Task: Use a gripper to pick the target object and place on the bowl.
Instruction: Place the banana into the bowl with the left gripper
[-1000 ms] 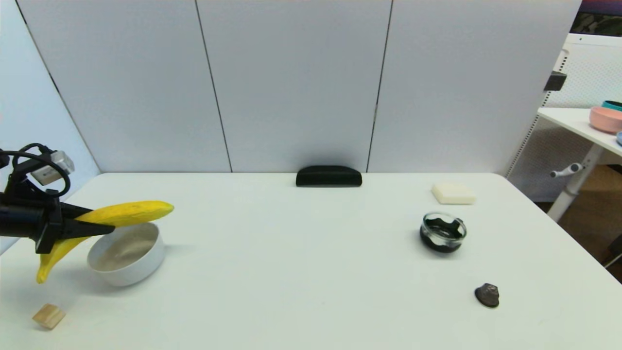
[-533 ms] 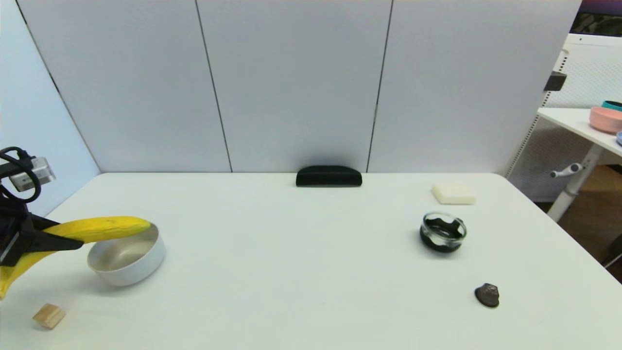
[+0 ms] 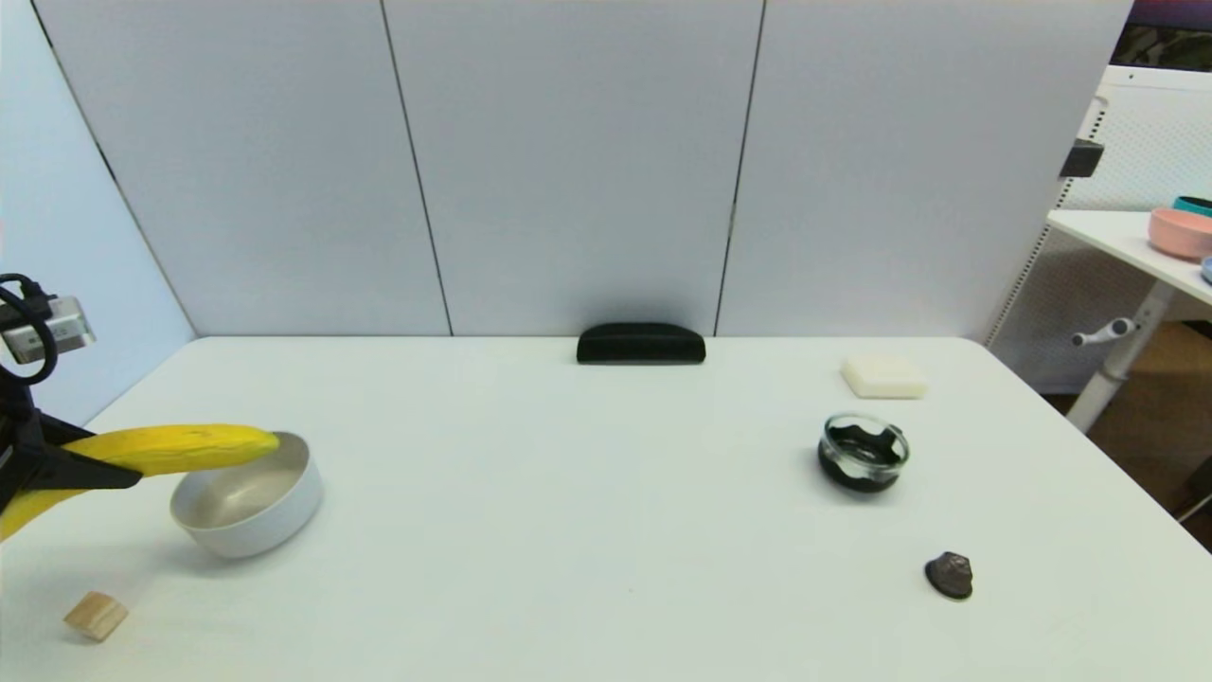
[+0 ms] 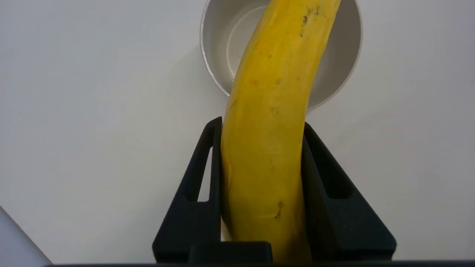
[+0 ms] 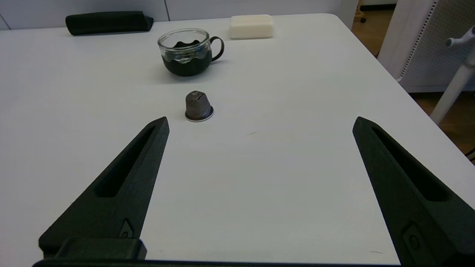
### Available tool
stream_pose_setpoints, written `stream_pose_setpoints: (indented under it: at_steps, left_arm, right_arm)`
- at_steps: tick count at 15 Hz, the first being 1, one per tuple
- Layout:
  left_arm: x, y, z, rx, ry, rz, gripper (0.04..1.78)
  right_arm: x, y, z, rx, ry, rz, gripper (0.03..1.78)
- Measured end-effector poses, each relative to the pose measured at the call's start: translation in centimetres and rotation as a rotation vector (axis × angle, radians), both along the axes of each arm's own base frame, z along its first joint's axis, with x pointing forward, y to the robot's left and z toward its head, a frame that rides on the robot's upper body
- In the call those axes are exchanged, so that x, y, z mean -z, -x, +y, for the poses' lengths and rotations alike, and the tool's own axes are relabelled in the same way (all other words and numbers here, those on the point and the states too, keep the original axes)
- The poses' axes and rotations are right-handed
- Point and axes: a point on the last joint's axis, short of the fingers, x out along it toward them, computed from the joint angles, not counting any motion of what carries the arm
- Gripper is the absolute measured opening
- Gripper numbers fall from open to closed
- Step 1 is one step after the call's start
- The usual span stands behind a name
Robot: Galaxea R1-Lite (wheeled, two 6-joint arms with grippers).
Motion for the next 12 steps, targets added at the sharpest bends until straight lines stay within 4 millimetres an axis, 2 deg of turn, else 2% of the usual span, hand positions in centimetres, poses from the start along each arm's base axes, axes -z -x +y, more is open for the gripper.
stream_pose_setpoints:
  at_steps: [2, 6, 9, 12]
  left_arm:
    - [-0.3, -0.4, -0.2, 0.032, 0.031, -0.038, 0.62]
    - [0.7, -1.5, -0.9, 0.115, 0.175, -0.077, 0.62]
    - [2.3, -2.2, -1.0, 0.145, 0.250, -0.092, 0.62]
    - [3.4, -3.3, -0.7, 0.161, 0.241, -0.118, 0.62]
  right_arm:
    - [0.0, 0.0, 0.0, 0.000, 0.000, 0.001, 1.71]
    - [0.0, 0.0, 0.0, 0.000, 0.000, 0.000, 1.71]
    - [0.0, 0.0, 0.0, 0.000, 0.000, 0.000, 1.71]
    - [0.0, 0.0, 0.0, -0.001, 0.000, 0.000, 1.71]
